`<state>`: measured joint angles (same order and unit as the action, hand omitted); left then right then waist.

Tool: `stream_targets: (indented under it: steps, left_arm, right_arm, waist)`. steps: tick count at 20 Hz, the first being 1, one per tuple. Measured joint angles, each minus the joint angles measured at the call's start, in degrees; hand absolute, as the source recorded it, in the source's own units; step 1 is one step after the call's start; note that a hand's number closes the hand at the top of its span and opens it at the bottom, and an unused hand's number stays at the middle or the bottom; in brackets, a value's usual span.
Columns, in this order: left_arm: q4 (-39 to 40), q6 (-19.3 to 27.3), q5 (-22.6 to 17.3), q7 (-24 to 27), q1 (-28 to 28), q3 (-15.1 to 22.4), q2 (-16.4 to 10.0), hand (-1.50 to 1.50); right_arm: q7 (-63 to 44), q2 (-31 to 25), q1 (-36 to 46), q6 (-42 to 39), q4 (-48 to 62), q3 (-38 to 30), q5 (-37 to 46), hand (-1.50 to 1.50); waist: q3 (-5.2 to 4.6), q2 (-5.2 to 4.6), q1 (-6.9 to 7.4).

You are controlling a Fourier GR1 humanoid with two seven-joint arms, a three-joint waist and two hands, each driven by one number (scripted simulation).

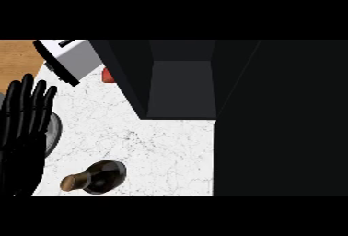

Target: Pick up the wine, place it into the cabinet and close the cabinet

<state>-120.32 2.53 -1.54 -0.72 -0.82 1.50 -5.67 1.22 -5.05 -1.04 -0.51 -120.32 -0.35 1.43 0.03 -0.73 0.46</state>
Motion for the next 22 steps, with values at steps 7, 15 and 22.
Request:
stream_targets:
  steps: [7,15,22]
  left_arm:
    - [-3.11,-8.5,-3.76,-2.93,-0.19,10.07,-1.19,-1.5]
    - [-12.43,-7.89,-5.73,-16.68,-5.31,25.18,1.52,-1.5]
    - [-21.16,-3.1,1.61,-25.1,-10.24,34.03,1.48,-1.5]
  right_arm:
    - [-0.93,1.07,-4.48,-2.37,-3.95,3.78,-2.05,-1.5]
    - [-9.22,-2.04,-12.11,-10.05,-14.76,11.19,-9.96,-1.5]
    - [-13.92,-3.28,-14.78,-10.48,-19.14,12.42,-11.12,-1.5]
  waist:
    - [0.02,0.76,-1.11]
    - [0.03,1.11,-0.85]
    - [0.01,1.13,-0.53]
